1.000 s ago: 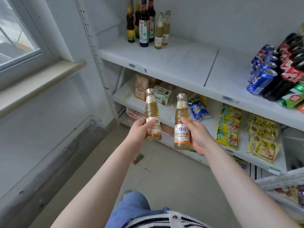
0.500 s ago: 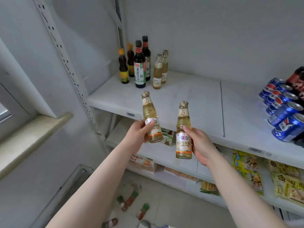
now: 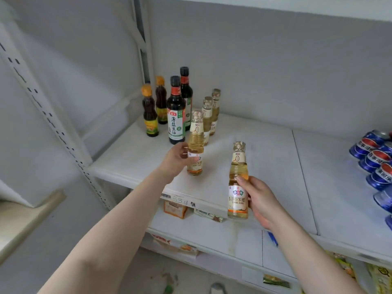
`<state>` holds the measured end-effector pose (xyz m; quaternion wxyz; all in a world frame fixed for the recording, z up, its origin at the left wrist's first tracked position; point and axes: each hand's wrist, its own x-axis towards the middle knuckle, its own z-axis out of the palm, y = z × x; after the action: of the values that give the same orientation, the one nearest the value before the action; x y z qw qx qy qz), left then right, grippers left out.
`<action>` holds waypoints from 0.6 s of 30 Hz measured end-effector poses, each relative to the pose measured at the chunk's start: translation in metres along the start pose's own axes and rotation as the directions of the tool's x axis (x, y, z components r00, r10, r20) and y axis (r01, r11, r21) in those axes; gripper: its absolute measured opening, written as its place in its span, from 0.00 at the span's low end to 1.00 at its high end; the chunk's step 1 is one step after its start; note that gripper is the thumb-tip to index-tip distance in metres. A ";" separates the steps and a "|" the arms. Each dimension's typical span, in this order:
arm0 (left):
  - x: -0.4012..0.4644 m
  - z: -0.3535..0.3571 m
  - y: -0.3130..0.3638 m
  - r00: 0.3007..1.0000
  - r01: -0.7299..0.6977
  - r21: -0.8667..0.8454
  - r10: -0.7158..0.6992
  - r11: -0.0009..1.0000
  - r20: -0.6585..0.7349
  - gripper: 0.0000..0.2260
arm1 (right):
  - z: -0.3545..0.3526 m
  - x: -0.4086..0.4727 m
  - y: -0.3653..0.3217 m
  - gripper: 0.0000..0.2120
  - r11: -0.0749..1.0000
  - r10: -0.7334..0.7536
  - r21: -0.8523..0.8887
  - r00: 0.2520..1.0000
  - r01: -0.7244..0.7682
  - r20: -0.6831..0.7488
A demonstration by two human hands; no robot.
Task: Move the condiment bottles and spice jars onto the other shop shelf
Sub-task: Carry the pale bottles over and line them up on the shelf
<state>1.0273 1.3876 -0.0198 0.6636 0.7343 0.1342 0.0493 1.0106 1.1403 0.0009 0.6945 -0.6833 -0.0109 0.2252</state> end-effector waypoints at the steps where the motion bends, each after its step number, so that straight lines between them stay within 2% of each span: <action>1: 0.010 -0.001 -0.001 1.000 -0.003 0.026 0.003 1.000 0.001 0.22 | 0.000 0.008 -0.002 0.10 1.000 -0.001 -0.001 1.000 0.001 -0.002; 5: 0.042 -0.006 -0.007 0.999 -0.019 0.060 0.018 0.998 0.027 0.20 | 0.000 0.033 -0.007 0.10 1.000 0.015 0.012 1.000 -0.015 -0.002; 8: 0.057 -0.011 -0.013 0.995 -0.083 0.073 0.079 0.994 0.061 0.22 | 0.000 0.047 -0.007 0.11 1.000 0.019 0.006 1.000 -0.019 -0.003; 18: 0.075 -0.009 -0.021 0.976 -0.191 0.095 0.179 0.977 0.121 0.21 | 0.006 0.072 0.000 0.11 1.000 0.019 0.007 1.000 -0.019 -0.023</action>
<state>1.0940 1.4176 -0.0470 0.6226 0.7795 0.0302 0.0626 1.0734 1.1701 -0.0197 0.6947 -0.6835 0.0047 0.2240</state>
